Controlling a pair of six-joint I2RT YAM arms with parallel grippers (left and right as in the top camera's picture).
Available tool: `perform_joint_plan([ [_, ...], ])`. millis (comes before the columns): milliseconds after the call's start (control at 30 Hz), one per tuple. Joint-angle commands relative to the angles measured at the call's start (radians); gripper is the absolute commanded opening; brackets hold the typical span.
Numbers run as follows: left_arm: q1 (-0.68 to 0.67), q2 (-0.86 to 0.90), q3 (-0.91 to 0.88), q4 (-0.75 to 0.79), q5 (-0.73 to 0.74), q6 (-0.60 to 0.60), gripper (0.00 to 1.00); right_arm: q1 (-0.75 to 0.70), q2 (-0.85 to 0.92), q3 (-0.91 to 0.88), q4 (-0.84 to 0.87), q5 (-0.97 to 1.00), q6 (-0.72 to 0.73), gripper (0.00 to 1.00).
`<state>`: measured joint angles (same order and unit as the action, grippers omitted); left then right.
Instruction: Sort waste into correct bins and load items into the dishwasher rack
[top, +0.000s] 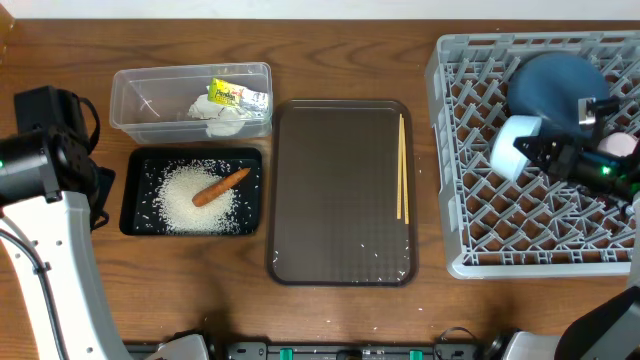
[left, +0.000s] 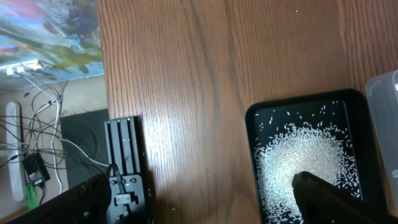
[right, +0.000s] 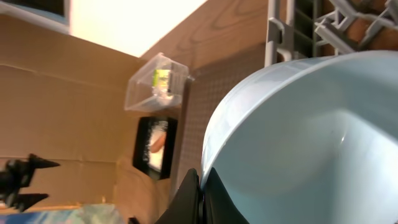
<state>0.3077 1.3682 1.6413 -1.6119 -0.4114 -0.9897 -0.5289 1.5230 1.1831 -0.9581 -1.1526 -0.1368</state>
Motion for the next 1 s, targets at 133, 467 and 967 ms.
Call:
perform_joint_plan([
  [133,0.006,0.0,-0.002,-0.077,-0.024,0.006,0.95,-0.077,0.002,-0.045,0.001,0.006,0.0,0.01],
  [467,0.006,0.0,-0.002,-0.077,-0.024,0.006,0.95,-0.152,0.002,-0.047,-0.006,0.008,0.001,0.01],
  [967,0.006,0.0,-0.002,-0.077,-0.024,0.006,0.95,-0.14,0.042,-0.048,0.066,-0.139,0.031,0.01],
])
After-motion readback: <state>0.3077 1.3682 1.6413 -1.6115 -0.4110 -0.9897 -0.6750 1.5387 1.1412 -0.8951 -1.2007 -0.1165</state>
